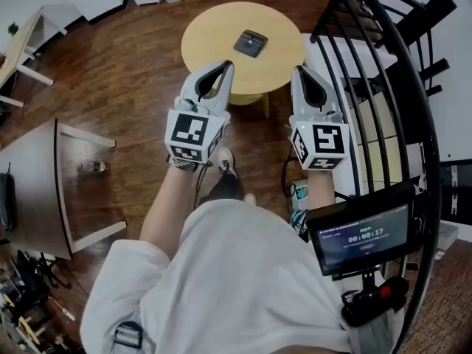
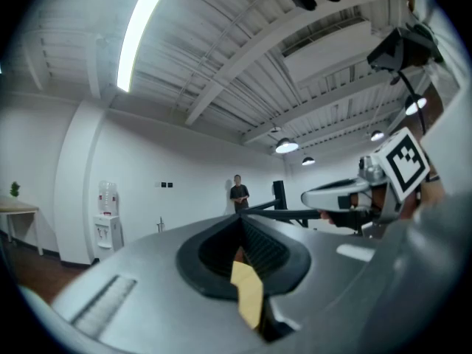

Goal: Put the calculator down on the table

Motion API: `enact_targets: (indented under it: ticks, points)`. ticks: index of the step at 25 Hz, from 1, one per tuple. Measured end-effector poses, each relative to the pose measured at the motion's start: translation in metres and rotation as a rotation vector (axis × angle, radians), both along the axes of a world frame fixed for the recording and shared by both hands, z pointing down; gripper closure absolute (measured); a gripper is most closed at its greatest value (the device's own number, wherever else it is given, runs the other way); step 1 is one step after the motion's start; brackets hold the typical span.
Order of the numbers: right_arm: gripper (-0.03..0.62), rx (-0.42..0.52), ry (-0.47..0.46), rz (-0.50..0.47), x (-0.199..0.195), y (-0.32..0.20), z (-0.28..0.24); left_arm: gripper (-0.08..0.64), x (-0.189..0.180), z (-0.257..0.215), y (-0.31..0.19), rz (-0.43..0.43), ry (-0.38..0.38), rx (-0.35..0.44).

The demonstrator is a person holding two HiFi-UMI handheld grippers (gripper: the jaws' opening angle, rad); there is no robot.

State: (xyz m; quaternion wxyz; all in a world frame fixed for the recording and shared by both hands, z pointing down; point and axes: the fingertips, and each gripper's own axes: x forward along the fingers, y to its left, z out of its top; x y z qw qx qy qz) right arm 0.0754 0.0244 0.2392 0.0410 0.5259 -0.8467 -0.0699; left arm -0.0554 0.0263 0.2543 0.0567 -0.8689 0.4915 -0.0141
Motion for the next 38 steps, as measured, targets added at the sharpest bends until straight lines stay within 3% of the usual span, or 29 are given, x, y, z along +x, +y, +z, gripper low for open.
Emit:
enact_targets:
  ticks: [10,15,24,33,38]
  points:
    - [0.590,-0.010,0.009,-0.010,0.035,0.092,-0.004,0.552,0.037,-0.005,0.087,-0.013,0.011,-0.001]
    - [0.589,0.012,-0.005,-0.010,0.032,0.115,-0.015,0.552,0.031,-0.018,0.108,-0.019,0.006,0.020]
    - [0.589,0.034,-0.072,-0.022,0.015,0.130,-0.030,0.553,0.019,-0.030,0.112,-0.014,0.005,0.048]
    - [0.591,0.039,0.034,-0.013,-0.009,0.113,-0.026,0.552,0.011,-0.039,0.101,0.004,0.010,0.070]
    - [0.591,0.059,0.037,0.012,-0.007,0.106,-0.030,0.552,0.011,-0.041,0.093,0.014,0.009,0.078]
